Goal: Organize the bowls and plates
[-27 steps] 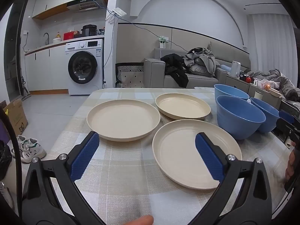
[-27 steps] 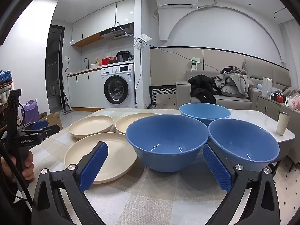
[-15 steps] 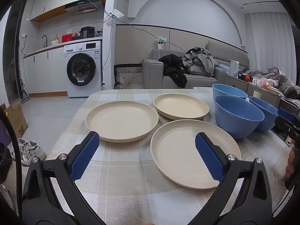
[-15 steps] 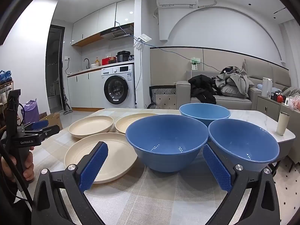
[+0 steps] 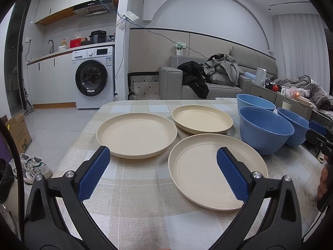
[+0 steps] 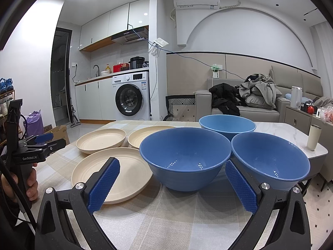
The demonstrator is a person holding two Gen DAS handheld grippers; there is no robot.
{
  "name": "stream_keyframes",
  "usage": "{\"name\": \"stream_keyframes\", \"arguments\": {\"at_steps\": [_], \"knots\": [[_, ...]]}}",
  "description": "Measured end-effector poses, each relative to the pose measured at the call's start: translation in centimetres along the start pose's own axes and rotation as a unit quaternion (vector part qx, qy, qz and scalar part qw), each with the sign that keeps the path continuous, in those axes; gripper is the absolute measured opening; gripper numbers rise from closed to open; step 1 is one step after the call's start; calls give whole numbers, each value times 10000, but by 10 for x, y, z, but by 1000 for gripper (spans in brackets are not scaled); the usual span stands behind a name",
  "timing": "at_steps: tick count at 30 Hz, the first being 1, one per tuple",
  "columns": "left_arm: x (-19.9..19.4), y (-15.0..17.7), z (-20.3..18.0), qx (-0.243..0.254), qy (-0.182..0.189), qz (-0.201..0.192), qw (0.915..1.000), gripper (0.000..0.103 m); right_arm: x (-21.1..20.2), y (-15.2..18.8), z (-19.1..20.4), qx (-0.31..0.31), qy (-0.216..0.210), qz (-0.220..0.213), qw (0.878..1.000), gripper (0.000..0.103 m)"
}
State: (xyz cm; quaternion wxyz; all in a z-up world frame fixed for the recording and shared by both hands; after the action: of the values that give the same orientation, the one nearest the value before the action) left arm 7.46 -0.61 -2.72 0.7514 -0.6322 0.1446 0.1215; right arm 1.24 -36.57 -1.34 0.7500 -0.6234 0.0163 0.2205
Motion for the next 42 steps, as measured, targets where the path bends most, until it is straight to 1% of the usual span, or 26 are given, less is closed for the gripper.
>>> {"name": "stream_keyframes", "arguments": {"at_steps": [10,26,35,42], "knots": [[3,0,7,3,-15,-39,10000,102,0,0,0,-2,1,-2,10000,103],[2,1,6,43,4,-59,10000,102,0,0,-1,26,-13,6,10000,103],[7,4,6,9,41,5,10000,102,0,0,-2,19,-1,19,10000,103],[12,5,6,-27,53,47,10000,102,5,1,-1,89,96,147,9998,103]]}}
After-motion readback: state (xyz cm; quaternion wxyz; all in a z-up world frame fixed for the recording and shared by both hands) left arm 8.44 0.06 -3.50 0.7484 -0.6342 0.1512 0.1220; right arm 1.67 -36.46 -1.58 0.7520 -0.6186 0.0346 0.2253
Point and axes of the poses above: each gripper's, at about its wrist camera, not at the fingertips, and x roughly the way its jaws point, z to its left, y to its underside, the point moved 9 cm from there along x, roughly the way its jaws point, and after that the axes turned 13 degrees about x, right-handed, at the moved point
